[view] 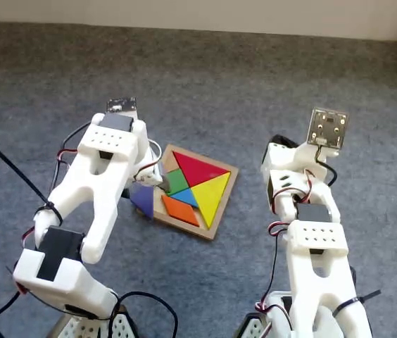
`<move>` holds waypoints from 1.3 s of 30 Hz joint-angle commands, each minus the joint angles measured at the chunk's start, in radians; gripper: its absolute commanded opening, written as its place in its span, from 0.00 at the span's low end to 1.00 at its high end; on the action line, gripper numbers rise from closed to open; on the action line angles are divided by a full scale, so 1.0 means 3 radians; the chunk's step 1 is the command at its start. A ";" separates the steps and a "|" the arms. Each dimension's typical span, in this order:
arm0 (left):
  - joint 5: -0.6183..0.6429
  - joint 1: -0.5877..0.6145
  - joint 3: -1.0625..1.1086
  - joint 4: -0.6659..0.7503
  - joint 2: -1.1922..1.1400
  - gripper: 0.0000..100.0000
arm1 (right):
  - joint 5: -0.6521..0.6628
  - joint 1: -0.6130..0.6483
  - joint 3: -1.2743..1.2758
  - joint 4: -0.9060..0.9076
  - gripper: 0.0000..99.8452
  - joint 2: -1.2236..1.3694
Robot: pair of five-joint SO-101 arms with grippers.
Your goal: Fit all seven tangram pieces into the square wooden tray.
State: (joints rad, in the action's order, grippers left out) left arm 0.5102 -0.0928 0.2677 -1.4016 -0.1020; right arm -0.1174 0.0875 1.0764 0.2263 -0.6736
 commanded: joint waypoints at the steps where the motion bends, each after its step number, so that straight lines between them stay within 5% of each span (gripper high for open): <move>1: 0.0051 -0.0033 -0.0013 0.0015 0.0197 0.32 | 0.0046 -0.0033 -0.0028 -0.0100 0.03 -0.0125; 9: -0.0010 0.0412 -0.0013 -0.0220 0.0401 0.32 | 0.0051 -0.0033 -0.0033 -0.0100 0.03 -0.0125; 16: -0.1463 0.0806 0.0340 0.0066 0.0483 0.26 | 0.0051 -0.0033 -0.0033 -0.0100 0.03 -0.0125; 21: -0.1488 0.0601 0.0703 0.0701 0.0478 0.14 | 0.0051 -0.0033 -0.0028 -0.0100 0.03 -0.0125; 39: -0.1483 0.0130 0.1046 0.1222 0.0478 0.14 | 0.0051 -0.0033 -0.0028 -0.0100 0.03 -0.0125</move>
State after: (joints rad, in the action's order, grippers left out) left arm 0.0744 -0.0069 0.5838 -1.0549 -0.0008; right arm -0.1174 0.0875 1.0764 0.2263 -0.6736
